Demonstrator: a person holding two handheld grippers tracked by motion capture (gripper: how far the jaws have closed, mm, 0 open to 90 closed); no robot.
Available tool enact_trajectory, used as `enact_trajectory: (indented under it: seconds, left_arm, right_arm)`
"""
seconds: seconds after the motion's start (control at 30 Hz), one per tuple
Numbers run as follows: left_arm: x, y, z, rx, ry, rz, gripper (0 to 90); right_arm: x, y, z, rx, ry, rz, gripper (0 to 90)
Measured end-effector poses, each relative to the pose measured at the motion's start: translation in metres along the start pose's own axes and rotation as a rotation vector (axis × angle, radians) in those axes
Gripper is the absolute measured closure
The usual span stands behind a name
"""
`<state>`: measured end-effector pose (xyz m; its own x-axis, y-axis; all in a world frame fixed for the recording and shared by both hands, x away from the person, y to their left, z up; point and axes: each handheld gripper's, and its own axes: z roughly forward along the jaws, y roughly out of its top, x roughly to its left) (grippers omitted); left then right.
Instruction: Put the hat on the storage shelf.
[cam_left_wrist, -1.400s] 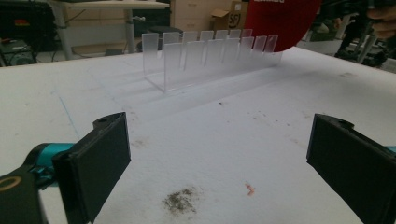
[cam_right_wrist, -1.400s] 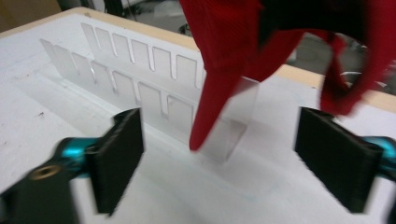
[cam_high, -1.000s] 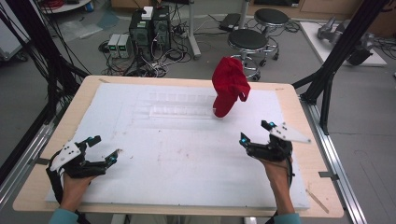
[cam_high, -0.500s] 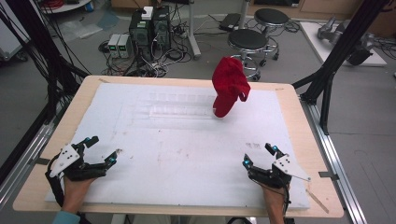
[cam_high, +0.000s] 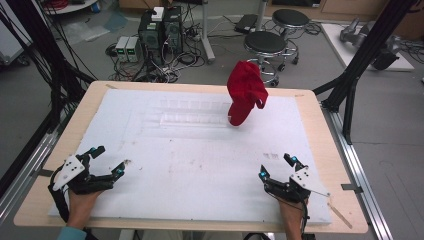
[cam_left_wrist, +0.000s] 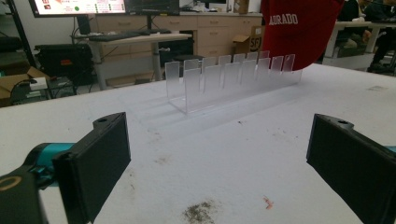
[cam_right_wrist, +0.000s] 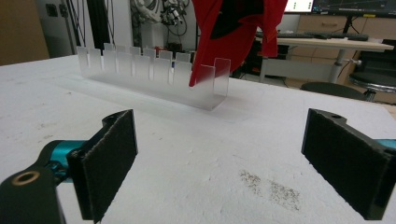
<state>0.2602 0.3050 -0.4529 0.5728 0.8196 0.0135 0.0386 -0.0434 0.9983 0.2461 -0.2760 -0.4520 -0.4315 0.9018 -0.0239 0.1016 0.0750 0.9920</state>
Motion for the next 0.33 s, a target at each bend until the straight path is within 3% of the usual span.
enact_trajectory:
  seconds: [0.33]
  left_arm:
    - [0.0003,-0.0006,-0.0014,-0.018,0.006,-0.011,6.6]
  right_arm:
    - [0.0002,-0.0005,-0.0009,-0.01,-0.011,-0.003,9.4]
